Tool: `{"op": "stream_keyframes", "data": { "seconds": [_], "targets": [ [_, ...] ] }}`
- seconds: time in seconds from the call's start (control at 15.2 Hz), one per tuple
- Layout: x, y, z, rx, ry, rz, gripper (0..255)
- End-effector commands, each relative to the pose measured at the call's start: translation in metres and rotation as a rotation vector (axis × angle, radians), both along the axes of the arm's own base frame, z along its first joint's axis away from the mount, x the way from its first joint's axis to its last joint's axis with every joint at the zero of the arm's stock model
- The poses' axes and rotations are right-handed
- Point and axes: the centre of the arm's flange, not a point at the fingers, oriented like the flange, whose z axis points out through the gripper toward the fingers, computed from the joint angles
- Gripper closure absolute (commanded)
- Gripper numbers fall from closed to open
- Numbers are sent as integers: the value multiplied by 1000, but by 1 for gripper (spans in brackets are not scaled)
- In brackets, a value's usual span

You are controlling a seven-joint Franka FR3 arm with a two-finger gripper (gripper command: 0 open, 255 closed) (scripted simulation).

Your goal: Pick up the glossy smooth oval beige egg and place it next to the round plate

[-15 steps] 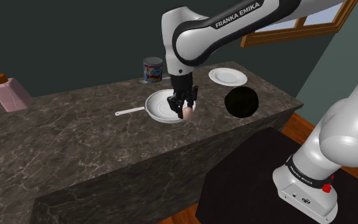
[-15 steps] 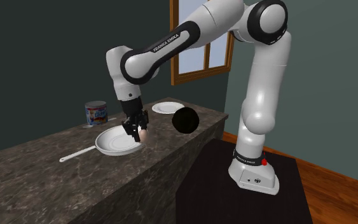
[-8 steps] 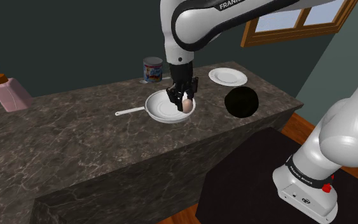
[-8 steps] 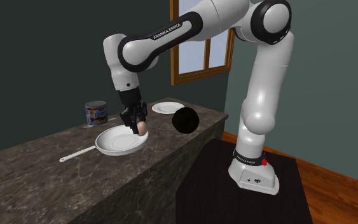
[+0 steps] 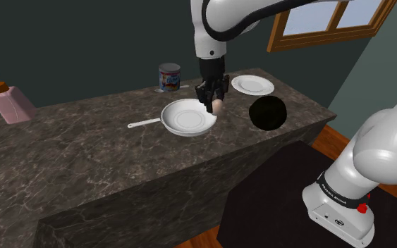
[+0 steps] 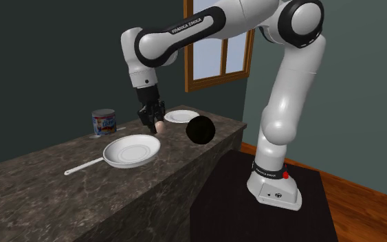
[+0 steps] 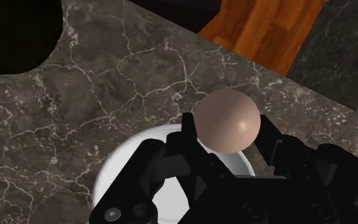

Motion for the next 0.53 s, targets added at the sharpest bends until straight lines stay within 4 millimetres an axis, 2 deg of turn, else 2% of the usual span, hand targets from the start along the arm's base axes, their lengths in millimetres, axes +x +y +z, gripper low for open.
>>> {"op": "stream_keyframes", "data": {
  "seconds": [0.0,0.46],
  "targets": [
    [0,-27,0,1,0,1,255],
    [-2,-119,1,1,0,1,255]
  ]
}}
